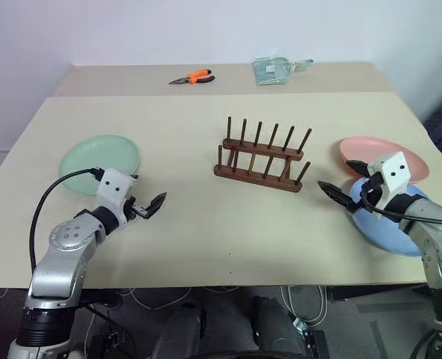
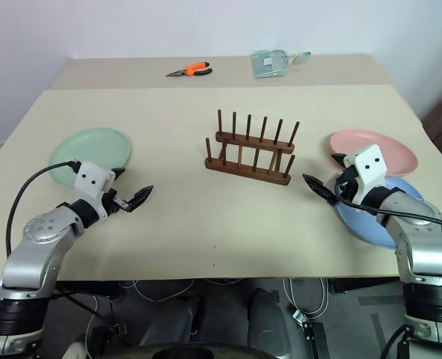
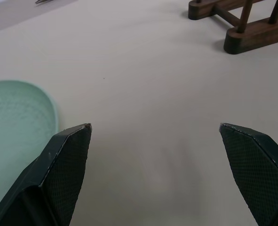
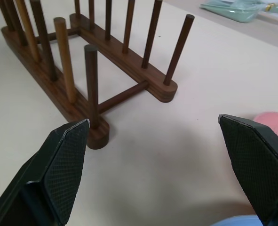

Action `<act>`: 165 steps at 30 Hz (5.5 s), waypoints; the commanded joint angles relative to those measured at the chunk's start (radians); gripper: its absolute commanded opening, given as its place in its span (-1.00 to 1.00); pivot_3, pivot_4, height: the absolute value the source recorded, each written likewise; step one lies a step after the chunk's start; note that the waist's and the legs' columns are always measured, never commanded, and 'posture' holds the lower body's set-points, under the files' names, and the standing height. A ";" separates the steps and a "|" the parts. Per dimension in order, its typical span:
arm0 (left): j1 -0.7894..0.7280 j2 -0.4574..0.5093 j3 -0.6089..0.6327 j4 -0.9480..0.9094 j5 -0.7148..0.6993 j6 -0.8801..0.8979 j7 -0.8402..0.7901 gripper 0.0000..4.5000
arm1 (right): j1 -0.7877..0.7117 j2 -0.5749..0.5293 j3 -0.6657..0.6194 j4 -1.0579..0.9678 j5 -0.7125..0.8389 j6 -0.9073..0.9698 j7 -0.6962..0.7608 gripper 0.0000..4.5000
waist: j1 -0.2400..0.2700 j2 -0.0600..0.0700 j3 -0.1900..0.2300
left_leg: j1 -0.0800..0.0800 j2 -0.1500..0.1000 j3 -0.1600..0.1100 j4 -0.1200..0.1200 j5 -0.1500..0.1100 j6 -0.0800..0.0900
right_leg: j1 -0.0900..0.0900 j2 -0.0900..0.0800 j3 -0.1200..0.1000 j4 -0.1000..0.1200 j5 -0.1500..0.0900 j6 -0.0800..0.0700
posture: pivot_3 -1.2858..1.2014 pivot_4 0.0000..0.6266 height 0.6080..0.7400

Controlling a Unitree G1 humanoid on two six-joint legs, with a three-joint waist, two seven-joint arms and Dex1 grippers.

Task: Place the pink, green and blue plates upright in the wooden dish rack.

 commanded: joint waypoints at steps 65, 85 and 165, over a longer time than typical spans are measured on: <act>-0.194 -0.041 -0.431 0.090 -0.006 0.038 -0.624 -0.52 | 0.450 -0.061 -0.004 -0.409 -0.069 0.142 -0.009 -1.00 | 0.003 0.001 -0.003 | 0.001 0.002 0.000 0.001 -0.001 0.002 | 0.002 -0.001 -0.001 0.000 0.000 0.001 | 0.03 -0.52 1.00; -0.346 -0.342 -0.389 0.390 0.234 0.024 0.068 -0.55 | -0.024 0.101 0.235 0.005 -0.339 0.039 -0.256 -0.76 | 0.018 -0.004 -0.006 | 0.004 0.000 0.001 0.003 0.000 0.001 | 0.005 0.000 -0.001 0.000 0.003 0.002 | 0.03 -0.52 1.00; -0.225 -0.233 -0.323 0.047 -0.085 0.033 -0.152 -0.55 | -0.167 -0.171 -0.019 -0.012 0.116 0.162 -0.089 0.99 | 0.020 0.000 -0.003 | 0.000 0.000 0.003 0.002 -0.001 0.002 | 0.002 0.000 0.000 -0.003 0.005 -0.001 | 0.03 -0.52 1.00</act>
